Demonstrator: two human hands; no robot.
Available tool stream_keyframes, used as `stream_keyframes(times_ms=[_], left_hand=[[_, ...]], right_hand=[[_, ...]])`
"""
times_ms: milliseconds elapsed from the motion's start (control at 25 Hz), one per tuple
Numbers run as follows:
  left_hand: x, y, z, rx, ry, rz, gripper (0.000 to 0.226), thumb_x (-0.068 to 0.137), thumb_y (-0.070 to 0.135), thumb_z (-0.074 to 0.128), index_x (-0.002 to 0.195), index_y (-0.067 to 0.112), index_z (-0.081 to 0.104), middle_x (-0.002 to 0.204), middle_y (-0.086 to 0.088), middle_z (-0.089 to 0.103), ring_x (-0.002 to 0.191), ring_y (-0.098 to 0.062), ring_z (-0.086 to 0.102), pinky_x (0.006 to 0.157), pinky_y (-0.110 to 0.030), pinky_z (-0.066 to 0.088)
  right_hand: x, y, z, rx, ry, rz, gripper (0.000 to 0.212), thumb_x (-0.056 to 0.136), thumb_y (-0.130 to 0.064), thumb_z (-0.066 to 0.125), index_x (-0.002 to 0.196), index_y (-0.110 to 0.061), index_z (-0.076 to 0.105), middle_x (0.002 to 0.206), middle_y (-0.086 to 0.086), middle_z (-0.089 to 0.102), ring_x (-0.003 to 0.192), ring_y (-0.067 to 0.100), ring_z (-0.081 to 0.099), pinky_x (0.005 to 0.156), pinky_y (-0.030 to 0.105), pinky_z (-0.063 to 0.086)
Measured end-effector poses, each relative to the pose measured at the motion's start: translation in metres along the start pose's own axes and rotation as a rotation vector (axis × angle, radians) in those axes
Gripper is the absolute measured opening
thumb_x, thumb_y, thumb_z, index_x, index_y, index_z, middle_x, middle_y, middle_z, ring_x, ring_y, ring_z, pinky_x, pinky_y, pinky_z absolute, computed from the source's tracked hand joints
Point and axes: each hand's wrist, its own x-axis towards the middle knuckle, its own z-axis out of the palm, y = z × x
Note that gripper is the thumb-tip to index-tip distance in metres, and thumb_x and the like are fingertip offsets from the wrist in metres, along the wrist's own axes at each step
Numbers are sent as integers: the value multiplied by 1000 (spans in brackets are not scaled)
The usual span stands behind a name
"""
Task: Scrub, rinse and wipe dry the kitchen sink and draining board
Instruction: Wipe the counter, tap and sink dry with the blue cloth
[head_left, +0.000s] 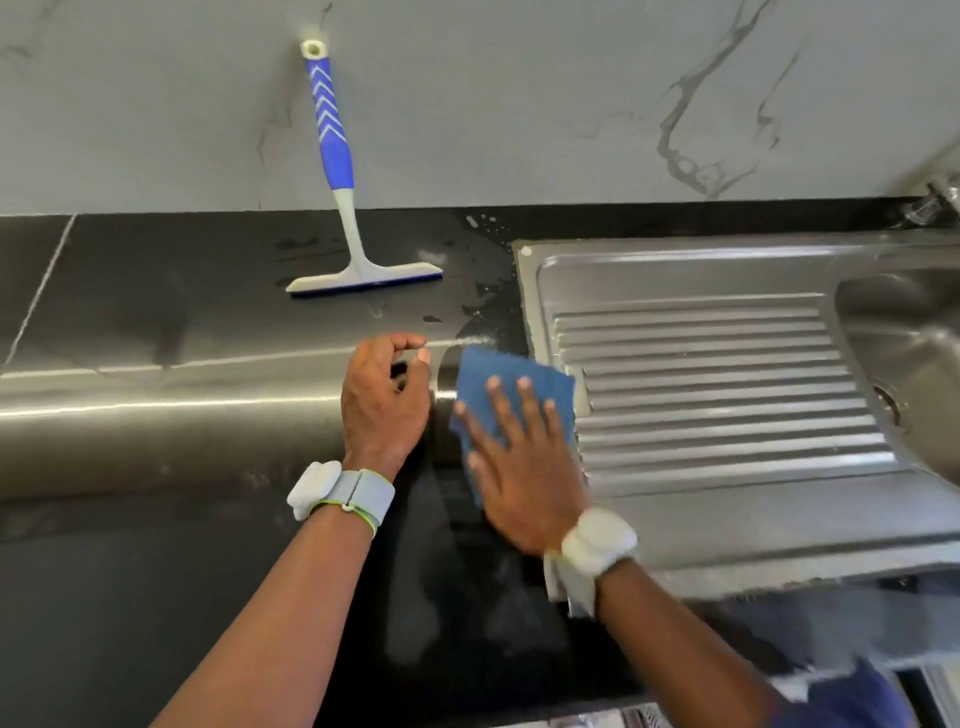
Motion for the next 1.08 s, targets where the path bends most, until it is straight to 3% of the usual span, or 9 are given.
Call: stream_keyframes(times_ms=[80, 160, 320, 400, 520, 640, 880, 960, 1080], left_hand=[[0, 0, 8, 5, -33, 25, 16, 95, 33, 60, 107, 27, 70, 110, 6, 63, 99, -14, 63, 88, -41, 56], [2, 3, 15, 53, -44, 47, 15, 95, 31, 60, 105, 25, 69, 109, 5, 63, 101, -16, 61, 89, -43, 54], [18, 8, 21, 176, -69, 137, 11, 95, 29, 59, 102, 26, 68, 108, 4, 62, 103, -19, 57, 93, -46, 51], [32, 5, 20, 231, -54, 152, 11, 96, 27, 60, 103, 25, 69, 108, 2, 62, 104, -21, 55, 93, -45, 50], [63, -5, 17, 298, -43, 171, 13, 96, 24, 61, 104, 20, 71, 106, -4, 64, 103, -29, 56, 92, -45, 49], [80, -25, 15, 412, -62, 231, 12, 96, 22, 60, 101, 15, 69, 100, -11, 62, 97, -36, 54, 86, -48, 47], [79, -33, 17, 552, 22, 188, 8, 96, 20, 61, 93, 13, 61, 93, -11, 55, 90, -32, 48, 73, -47, 45], [81, -30, 18, 570, 41, 176, 8, 95, 21, 61, 91, 14, 59, 91, -10, 54, 87, -31, 48, 70, -46, 44], [82, -27, 17, 559, 119, 208, 10, 93, 23, 62, 100, 17, 60, 94, -9, 54, 88, -32, 51, 71, -45, 40]], right_hand=[[-79, -21, 3, -44, -60, -124, 59, 103, -49, 28, 159, -39, 13, 169, 4, 2, 154, 36, -5, 122, 57, 5], [-138, -18, 6, -74, -44, -160, 60, 103, -52, 34, 159, -39, 17, 168, 4, 8, 154, 37, 5, 120, 55, 13], [-165, -10, 13, -80, -2, -19, 59, 99, -58, 35, 156, -42, 28, 165, 0, 23, 151, 37, 21, 111, 53, 29], [-142, -23, 9, -14, -30, 57, 61, 99, -56, 38, 157, -41, 25, 167, 1, 17, 152, 38, 14, 113, 56, 24], [-79, -34, 5, -6, -3, -53, 60, 101, -51, 37, 158, -42, 19, 169, 0, 6, 154, 36, -2, 122, 55, 8], [18, -26, 2, 0, 18, -87, 58, 101, -51, 33, 157, -45, 18, 169, -1, 9, 154, 34, -6, 123, 55, 0], [190, 24, -15, 40, 9, 282, 59, 102, -52, 20, 158, -42, 6, 169, -1, -2, 153, 36, -12, 122, 58, -3], [189, 20, -16, 56, 6, 299, 58, 103, -50, 16, 159, -39, 4, 169, 1, -5, 153, 36, -14, 122, 57, -5], [133, -2, -9, -25, 71, 62, 58, 104, -48, 17, 160, -36, 8, 169, 1, 2, 154, 33, -9, 123, 55, 1]])
